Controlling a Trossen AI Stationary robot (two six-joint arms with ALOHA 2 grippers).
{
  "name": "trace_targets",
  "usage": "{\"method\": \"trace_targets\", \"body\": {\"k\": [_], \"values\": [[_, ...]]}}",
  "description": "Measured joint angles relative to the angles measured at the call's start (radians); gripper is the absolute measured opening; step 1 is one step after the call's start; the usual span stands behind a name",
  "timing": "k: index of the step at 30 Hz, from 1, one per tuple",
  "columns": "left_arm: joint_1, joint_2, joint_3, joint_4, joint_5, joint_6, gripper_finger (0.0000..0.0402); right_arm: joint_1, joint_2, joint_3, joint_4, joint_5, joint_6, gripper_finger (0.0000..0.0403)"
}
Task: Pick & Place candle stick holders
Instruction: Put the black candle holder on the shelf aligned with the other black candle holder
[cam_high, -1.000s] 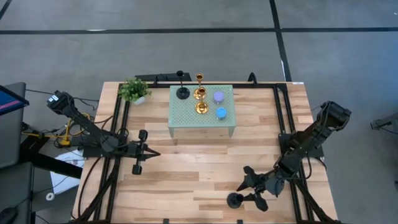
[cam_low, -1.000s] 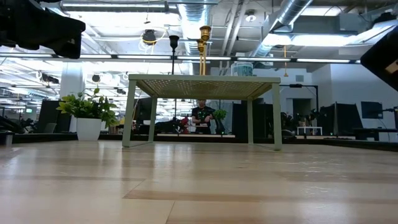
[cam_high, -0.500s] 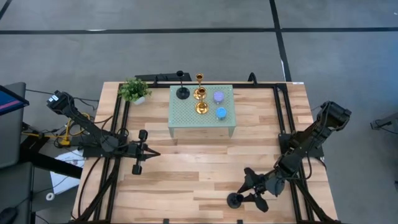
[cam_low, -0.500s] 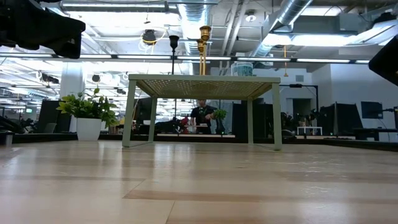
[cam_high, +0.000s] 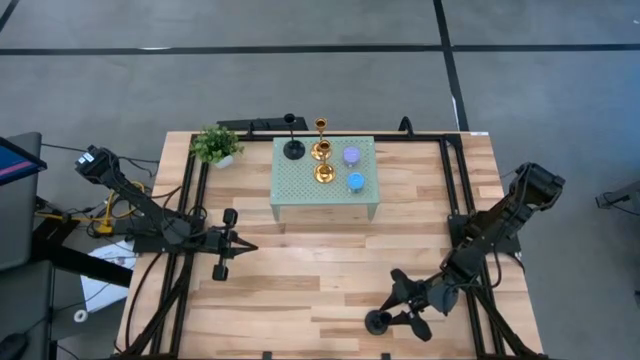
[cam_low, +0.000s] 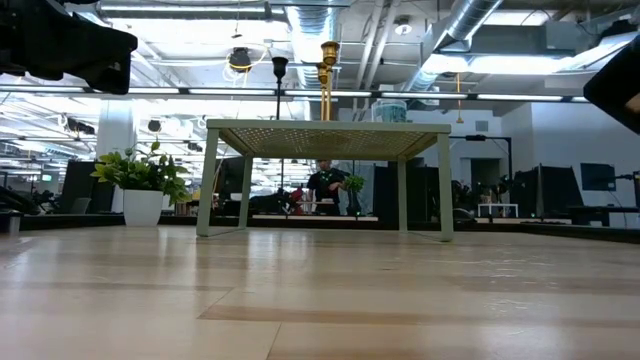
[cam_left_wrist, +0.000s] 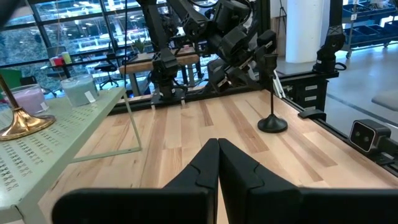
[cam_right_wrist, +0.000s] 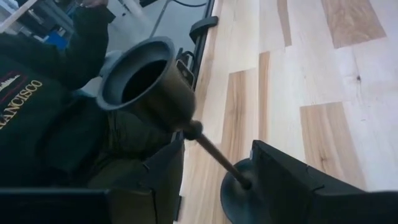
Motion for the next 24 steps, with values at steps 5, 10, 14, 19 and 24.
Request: {"method": "trace_targets", "body": {"k": [5, 10, 14, 19, 24], "values": [[0.0, 0.0, 0.0, 0.0, 0.0, 0.0, 0.0008, -0.009, 0.0, 0.0, 0.015, -0.003, 0.013, 0.0174], [0.0, 0.0, 0.0, 0.0, 0.0, 0.0, 0.0008, -0.013, 0.001, 0.0, 0.029, -0.014, 0.019, 0.0163], [0.0, 0.0, 0.0, 0.0, 0.0, 0.0, 0.0008, -0.012, 0.001, 0.0, 0.029, -0.023, 0.018, 0.0147], [0.0, 0.0, 0.0, 0.0, 0.0, 0.0, 0.0008, -0.013, 0.001, 0.0, 0.019, -0.025, 0.002, 0.0109], [0.0, 0.0, 0.0, 0.0, 0.0, 0.0, 0.0008, -0.013, 0.001, 0.0, -0.014, -0.025, 0.0, 0.0054]]}}
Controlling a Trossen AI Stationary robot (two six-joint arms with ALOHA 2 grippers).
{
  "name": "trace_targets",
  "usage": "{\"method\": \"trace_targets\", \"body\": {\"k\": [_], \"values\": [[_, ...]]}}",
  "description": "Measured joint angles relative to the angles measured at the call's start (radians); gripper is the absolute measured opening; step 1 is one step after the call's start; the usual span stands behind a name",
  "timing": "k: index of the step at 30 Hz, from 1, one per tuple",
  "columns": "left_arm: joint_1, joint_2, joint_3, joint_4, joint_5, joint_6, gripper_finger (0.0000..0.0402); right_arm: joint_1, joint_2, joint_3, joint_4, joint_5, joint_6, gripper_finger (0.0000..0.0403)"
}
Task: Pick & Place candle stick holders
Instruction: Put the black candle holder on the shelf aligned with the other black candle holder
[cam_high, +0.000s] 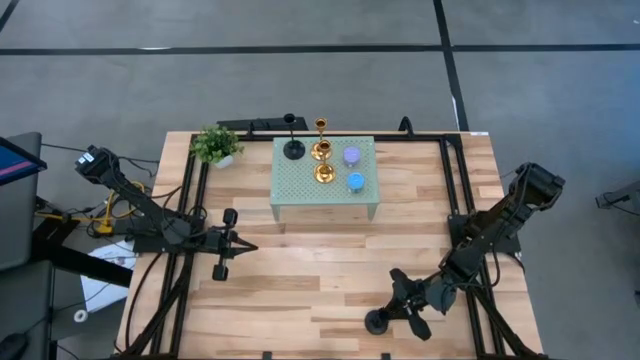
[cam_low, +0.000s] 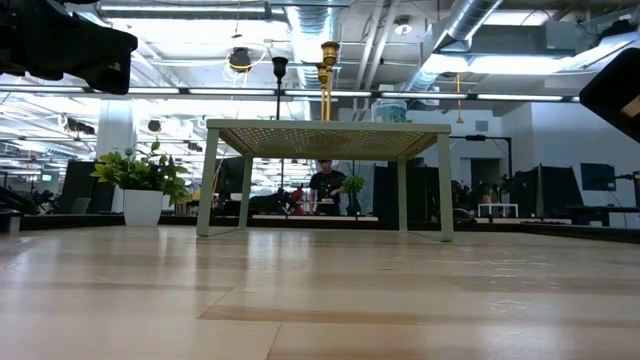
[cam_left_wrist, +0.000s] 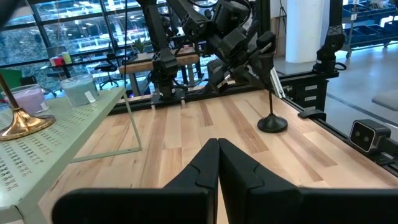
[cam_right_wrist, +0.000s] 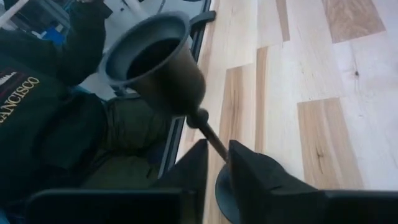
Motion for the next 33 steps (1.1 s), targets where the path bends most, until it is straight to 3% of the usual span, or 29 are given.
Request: {"method": "trace_targets", "body": {"k": [5, 9, 16, 33], "values": [[0.0, 0.0, 0.0, 0.0, 0.0, 0.0, 0.0008, 0.0, 0.0, 0.0, -0.004, 0.0, 0.0, 0.0005], [0.0, 0.0, 0.0, 0.0, 0.0, 0.0, 0.0008, 0.0, 0.0, 0.0, 0.002, -0.002, 0.014, 0.0024], [0.0, 0.0, 0.0, 0.0, 0.0, 0.0, 0.0008, 0.016, -0.001, 0.0, -0.045, -0.149, 0.018, 0.0053], [0.0, 0.0, 0.0, 0.0, 0.0, 0.0, 0.0008, -0.019, 0.004, 0.0, -0.034, -0.126, 0.011, 0.0054]]}}
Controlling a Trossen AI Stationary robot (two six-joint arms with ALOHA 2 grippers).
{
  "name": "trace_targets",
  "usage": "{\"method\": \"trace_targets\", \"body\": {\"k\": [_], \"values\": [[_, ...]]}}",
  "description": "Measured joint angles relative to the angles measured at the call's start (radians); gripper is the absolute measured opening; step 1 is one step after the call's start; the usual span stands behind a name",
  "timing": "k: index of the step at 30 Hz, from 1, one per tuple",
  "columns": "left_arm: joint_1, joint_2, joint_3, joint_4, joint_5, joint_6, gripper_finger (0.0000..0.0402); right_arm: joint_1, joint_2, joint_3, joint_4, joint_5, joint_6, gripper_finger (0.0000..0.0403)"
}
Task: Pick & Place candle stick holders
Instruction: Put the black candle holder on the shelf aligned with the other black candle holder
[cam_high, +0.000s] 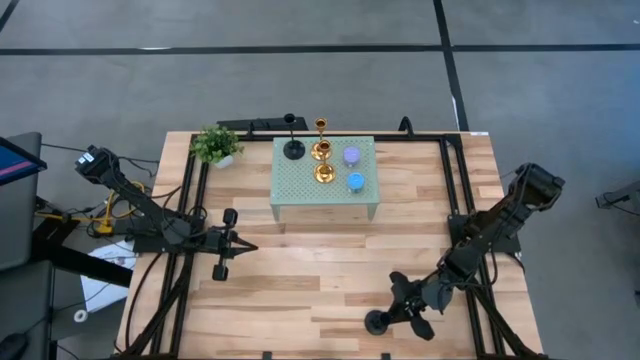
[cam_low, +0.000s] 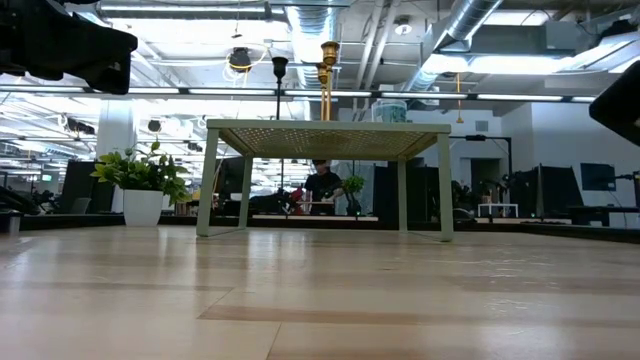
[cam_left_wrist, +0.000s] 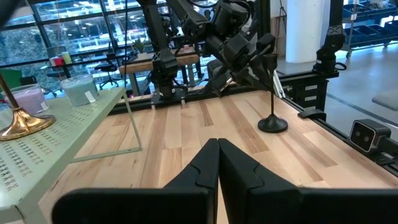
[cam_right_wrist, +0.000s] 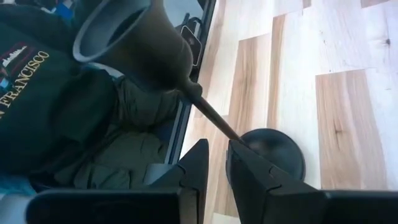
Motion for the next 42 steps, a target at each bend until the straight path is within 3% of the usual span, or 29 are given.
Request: {"method": "trace_targets", "body": {"k": [5, 15, 21, 27, 36, 42], "values": [[0.0, 0.0, 0.0, 0.0, 0.0, 0.0, 0.0008, -0.001, 0.073, 0.002, 0.124, -0.005, 0.0, 0.0054], [0.0, 0.0, 0.0, 0.0, 0.0, 0.0, 0.0008, -0.023, 0.09, 0.07, 0.075, 0.004, 0.0, 0.006], [0.0, 0.0, 0.0, 0.0, 0.0, 0.009, 0.0008, -0.025, 0.093, 0.09, -0.162, 0.02, 0.151, 0.0104], [0.0, 0.0, 0.0, 0.0, 0.0, 0.011, 0.0008, 0.0, 0.091, 0.09, -0.155, -0.065, 0.178, 0.0152], [0.0, 0.0, 0.0, 0.0, 0.0, 0.011, 0.0008, 0.014, 0.091, 0.091, -0.153, 0.075, 0.122, 0.0174], [0.0, 0.0, 0.0, 0.0, 0.0, 0.011, 0.0008, -0.006, 0.091, 0.091, -0.148, 0.085, 0.108, 0.0181]]}}
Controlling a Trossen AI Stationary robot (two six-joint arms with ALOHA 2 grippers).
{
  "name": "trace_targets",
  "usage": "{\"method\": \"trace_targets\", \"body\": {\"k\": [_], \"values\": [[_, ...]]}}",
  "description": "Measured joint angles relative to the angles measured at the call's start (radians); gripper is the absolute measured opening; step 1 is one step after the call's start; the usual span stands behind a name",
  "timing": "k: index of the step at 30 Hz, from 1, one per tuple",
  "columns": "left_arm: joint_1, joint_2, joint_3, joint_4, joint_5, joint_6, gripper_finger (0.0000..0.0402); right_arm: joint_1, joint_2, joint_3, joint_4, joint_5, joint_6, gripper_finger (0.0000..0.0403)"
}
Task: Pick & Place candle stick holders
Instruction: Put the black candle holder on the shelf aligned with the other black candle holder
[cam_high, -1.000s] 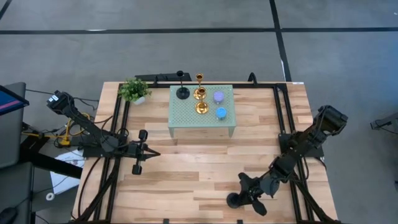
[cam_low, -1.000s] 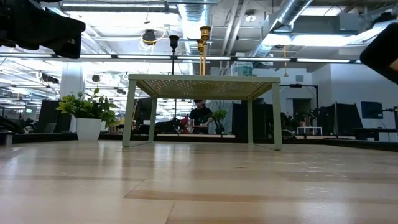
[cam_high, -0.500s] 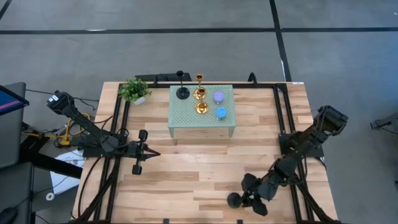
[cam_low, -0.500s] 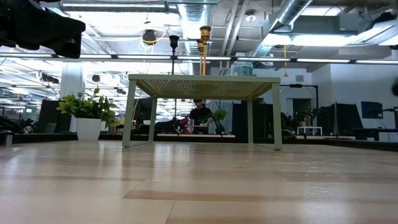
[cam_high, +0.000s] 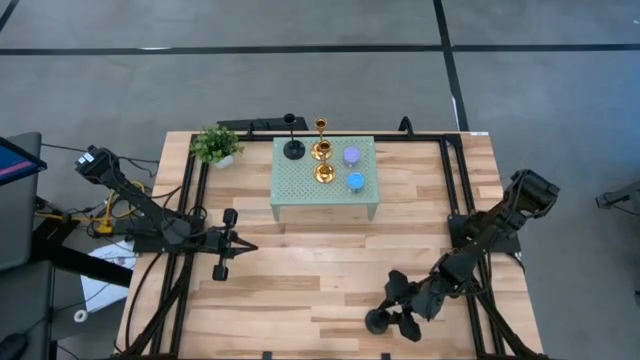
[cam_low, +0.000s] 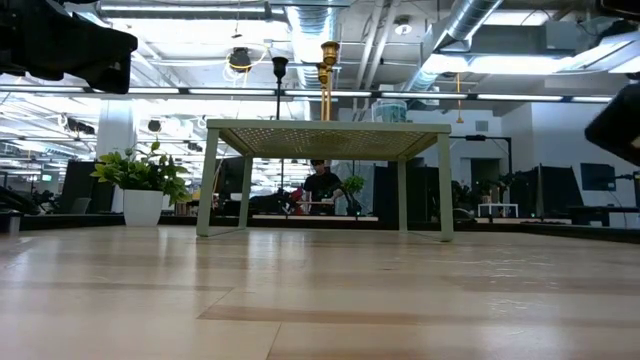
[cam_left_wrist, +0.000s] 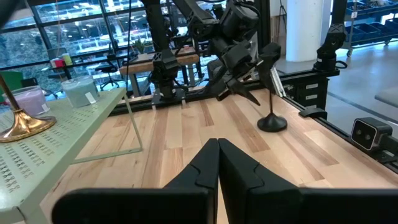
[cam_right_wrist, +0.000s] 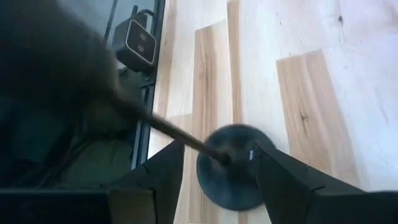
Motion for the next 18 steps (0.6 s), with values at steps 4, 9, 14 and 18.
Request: {"method": "trace_targets", "body": {"k": [4, 9, 14, 18], "values": [[0.0, 0.0, 0.0, 0.0, 0.0, 0.0, 0.0008, -0.01, 0.0, 0.0, 0.054, 0.002, -0.058, 0.0178], [0.0, 0.0, 0.0, 0.0, 0.0, 0.0, 0.0008, -0.018, 0.001, 0.0, 0.071, -0.029, -0.081, 0.0159], [0.0, 0.0, 0.0, 0.0, 0.0, 0.0, 0.0008, -0.017, 0.0, 0.0, 0.07, -0.061, -0.082, 0.012], [0.0, 0.0, 0.0, 0.0, 0.0, 0.0, 0.0008, -0.017, 0.0, 0.0, 0.051, -0.065, -0.096, 0.0066]]}}
